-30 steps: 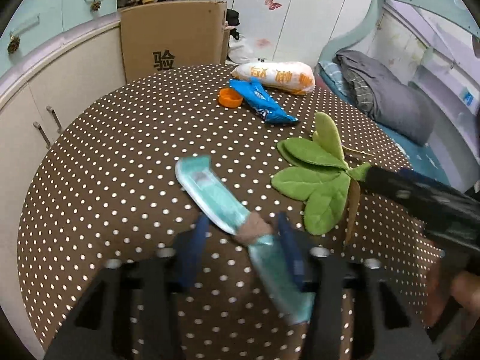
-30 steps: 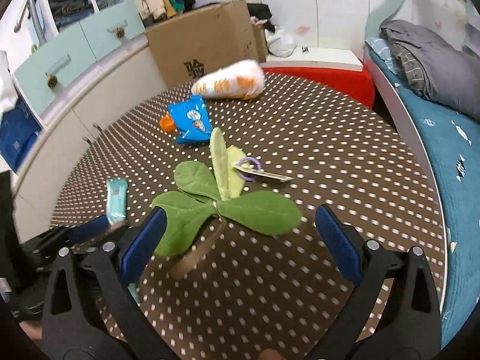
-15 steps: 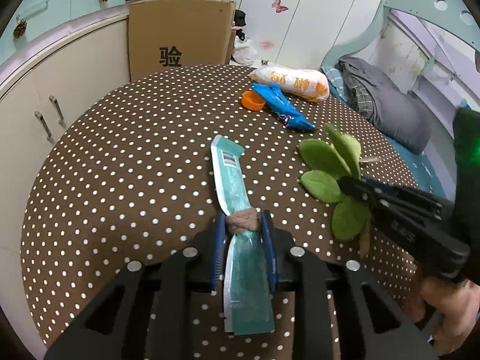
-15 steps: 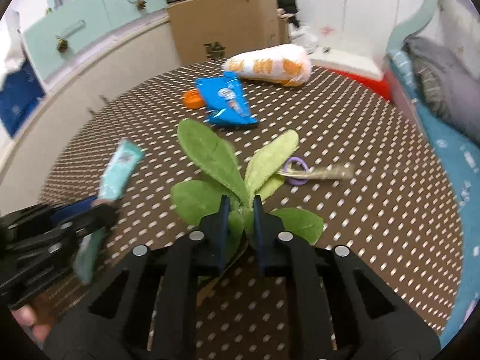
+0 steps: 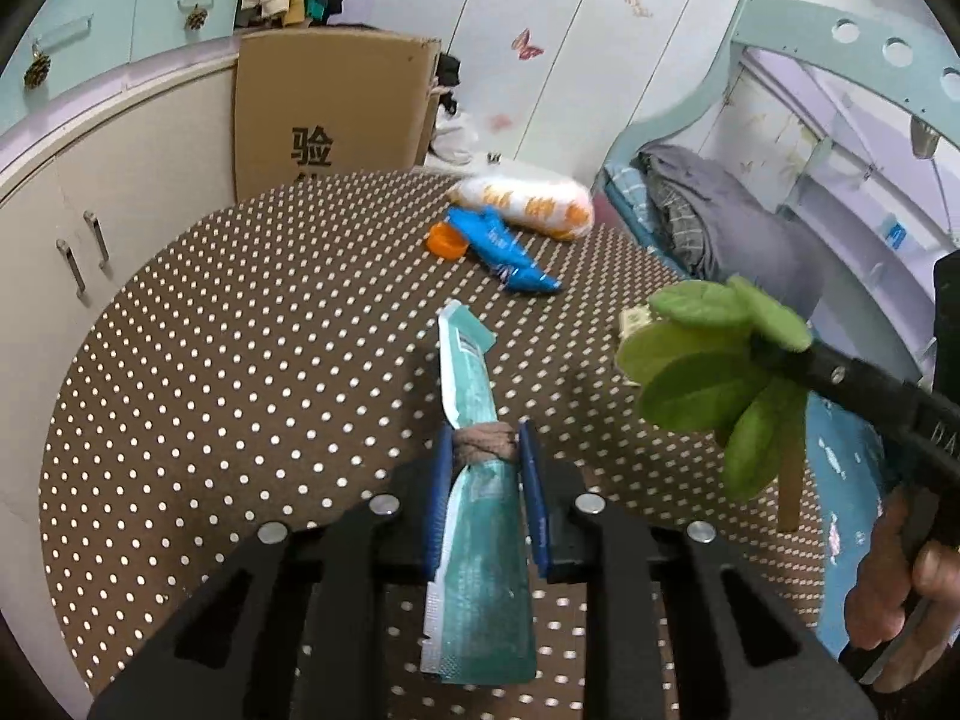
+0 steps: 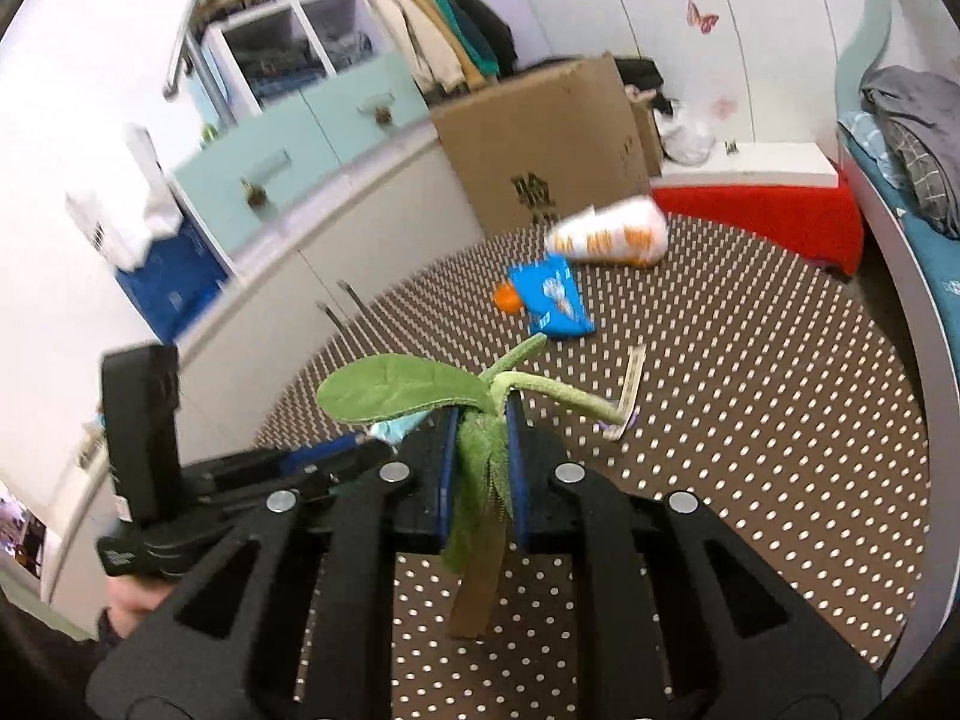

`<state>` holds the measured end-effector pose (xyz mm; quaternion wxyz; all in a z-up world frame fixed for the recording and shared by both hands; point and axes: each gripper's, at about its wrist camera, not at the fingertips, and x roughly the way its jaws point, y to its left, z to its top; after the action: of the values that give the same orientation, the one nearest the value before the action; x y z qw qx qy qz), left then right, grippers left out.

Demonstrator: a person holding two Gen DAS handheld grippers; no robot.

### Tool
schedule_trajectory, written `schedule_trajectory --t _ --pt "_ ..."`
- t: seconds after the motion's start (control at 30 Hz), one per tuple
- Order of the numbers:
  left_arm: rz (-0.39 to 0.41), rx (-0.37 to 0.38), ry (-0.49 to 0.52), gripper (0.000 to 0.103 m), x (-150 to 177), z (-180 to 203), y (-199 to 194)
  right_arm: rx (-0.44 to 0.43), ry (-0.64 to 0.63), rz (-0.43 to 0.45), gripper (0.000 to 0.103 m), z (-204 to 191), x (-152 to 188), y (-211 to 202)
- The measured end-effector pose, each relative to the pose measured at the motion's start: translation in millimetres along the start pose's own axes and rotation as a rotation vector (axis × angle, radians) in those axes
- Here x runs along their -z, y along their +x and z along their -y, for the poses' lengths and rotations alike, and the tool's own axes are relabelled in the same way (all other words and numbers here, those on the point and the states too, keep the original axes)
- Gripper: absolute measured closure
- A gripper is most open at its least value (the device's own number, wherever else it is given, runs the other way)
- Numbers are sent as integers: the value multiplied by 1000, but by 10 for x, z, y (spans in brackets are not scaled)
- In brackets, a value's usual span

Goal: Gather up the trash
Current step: 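Carry both items to the wastebasket and open both tools over it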

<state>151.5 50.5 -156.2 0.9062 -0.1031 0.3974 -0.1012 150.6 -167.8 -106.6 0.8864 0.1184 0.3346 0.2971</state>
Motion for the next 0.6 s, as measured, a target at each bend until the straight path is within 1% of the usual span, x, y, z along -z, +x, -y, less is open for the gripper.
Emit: schedule_trajectory --t 0.1,0.23,0.3,0.4,0.53,0.6 --pt "24 17 11 82 -24 72 -129 0 5 57 88 40 -103 -229" --pt "74 52 30 82 -117 260 -314 2 28 128 88 169 -204 -543" --pt "91 72 39 82 -165 356 -375 12 44 158 88 281 -237 -697" --pt "125 102 66 81 -274 618 -408 29 85 204 88 501 -272 -931" --pt "139 140 102 81 -368 968 -351 87 120 255 88 786 -294 -1225" --pt "136 168 125 81 -403 1190 -285 150 133 275 88 958 -272 -1374"
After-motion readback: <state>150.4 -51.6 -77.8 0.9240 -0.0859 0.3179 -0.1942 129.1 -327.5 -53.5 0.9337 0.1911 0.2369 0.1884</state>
